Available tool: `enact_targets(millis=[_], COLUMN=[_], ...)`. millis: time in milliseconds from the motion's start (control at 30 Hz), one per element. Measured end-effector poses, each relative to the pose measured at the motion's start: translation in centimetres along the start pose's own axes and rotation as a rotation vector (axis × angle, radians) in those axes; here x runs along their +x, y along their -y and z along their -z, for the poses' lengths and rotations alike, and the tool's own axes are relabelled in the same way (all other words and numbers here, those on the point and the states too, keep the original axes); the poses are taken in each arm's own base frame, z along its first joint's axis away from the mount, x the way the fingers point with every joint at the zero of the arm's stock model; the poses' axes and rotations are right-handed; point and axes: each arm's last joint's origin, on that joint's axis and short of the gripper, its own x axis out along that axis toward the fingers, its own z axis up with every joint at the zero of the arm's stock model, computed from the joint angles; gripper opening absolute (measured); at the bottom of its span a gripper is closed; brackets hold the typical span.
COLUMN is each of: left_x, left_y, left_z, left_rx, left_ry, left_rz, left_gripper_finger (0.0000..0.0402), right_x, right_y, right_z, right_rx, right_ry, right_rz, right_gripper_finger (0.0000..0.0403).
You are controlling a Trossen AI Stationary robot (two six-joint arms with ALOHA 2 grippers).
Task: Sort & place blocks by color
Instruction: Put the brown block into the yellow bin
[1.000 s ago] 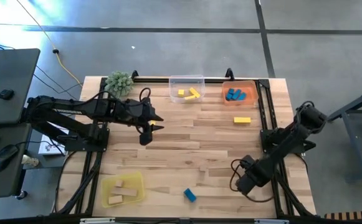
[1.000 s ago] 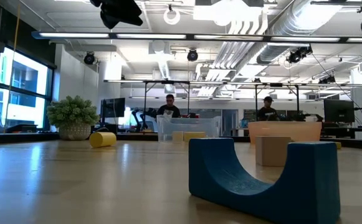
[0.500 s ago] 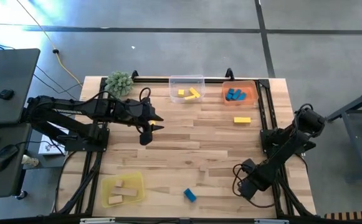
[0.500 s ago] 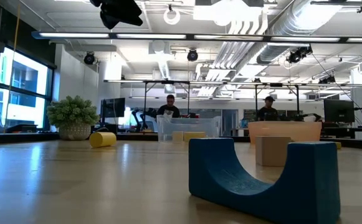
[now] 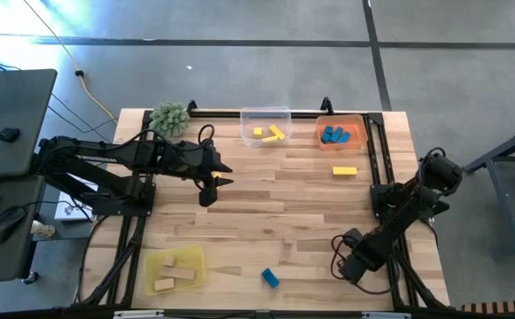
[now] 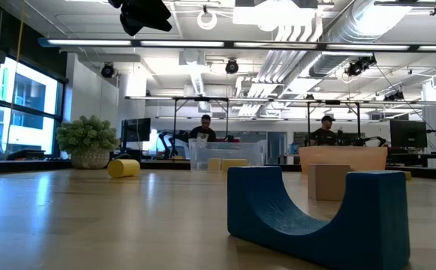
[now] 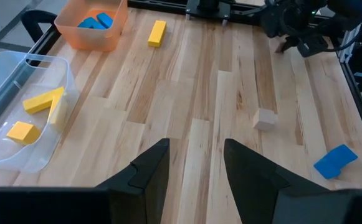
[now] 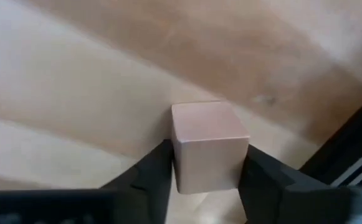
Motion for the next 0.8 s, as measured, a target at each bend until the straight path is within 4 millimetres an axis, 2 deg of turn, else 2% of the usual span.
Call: enact_targets(millis=[100,300,567,800], left_x=[0.0,0.0,0.0,-0.1], left_y=[0.0,0.0,0.2,1.0], left_z=[0.0,0.0,0.0,0.2], left_rx=[0.000,-0.014,-0.073,-0.112], left_ry=[0.000,0.000,-0.010,-0.024], left_rz=[0.000,0.000,0.052,0.113], left_gripper_finger=[0.0142,0.0142,0.0142,0.0142], right_x=[0.0,-1.2,-6.0,-10.1], right_y=[-0.1,-1.4,-4.7,-6.9], right_z=[0.1,0.6,1.0,-0.1], right_rx=[0.007,0.016,-0.040,-0.130], right_ry=[-0.029,-0.018,0.176,0.327], right_rz=[-0.006,-0.090,-0.355,-0.498], right_gripper_finger=[0.0107,0.0106,0.0106,0.0106])
